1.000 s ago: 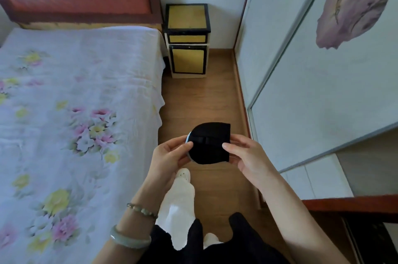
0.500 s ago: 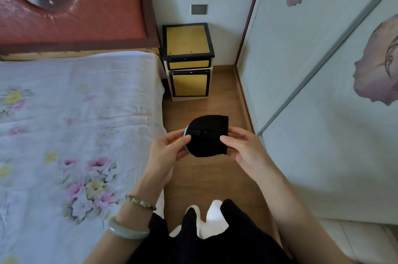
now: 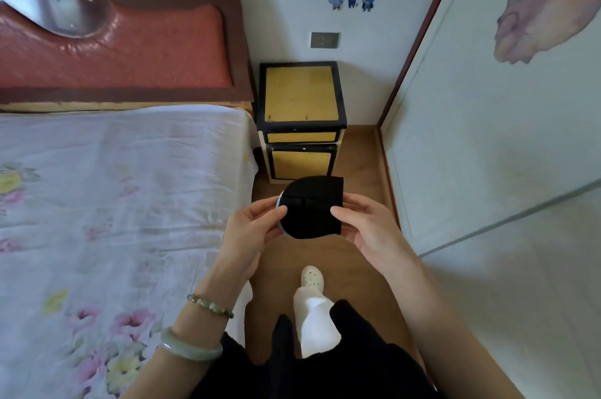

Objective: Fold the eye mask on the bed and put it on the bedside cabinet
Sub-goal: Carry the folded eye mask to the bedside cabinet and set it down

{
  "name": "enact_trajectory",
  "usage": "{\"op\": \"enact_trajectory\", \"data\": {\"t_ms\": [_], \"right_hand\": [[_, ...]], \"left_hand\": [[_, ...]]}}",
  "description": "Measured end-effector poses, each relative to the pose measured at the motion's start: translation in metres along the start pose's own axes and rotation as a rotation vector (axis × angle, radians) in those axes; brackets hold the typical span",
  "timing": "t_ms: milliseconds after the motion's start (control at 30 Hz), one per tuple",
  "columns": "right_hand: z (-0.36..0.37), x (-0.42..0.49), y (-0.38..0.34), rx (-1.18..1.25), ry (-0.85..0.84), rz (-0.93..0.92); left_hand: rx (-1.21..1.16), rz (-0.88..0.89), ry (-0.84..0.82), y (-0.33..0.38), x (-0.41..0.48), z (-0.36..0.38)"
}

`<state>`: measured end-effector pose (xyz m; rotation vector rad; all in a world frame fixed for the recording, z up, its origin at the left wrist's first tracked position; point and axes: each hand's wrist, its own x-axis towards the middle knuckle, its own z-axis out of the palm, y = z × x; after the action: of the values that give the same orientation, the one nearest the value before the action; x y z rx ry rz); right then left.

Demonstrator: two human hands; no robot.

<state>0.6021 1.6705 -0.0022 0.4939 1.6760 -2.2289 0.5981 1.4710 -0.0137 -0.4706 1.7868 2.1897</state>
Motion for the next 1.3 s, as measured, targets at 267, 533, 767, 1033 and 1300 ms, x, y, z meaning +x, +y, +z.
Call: {"op": "enact_trajectory", "data": {"t_ms": [267,533,767,1033,1300], "right_hand": [[-0.005,0.127,-0.079,0.002,-0.024,0.003],[0.015,0.245,-0.133,-0.013,-0.036,0.014],[0.042,0.359,-0.178,0.051,0.02,0.029],[0.066,0.463,-0.217,-0.021,0.08,0.079],[0.053,0.542,-0.216,-0.115,0.099,0.174]], "left_hand": [[-0.015,0.014,-0.005,0.07,0.131,0.034],[-0.062,-0.012,-0.038,0.121,0.249,0.034],[-0.052,-0.062,-0.09,0.169,0.383,0.024],[0.007,-0.112,-0.112,0.214,0.495,0.013],[0.029,-0.189,-0.042,0.196,0.56,0.017]]}}
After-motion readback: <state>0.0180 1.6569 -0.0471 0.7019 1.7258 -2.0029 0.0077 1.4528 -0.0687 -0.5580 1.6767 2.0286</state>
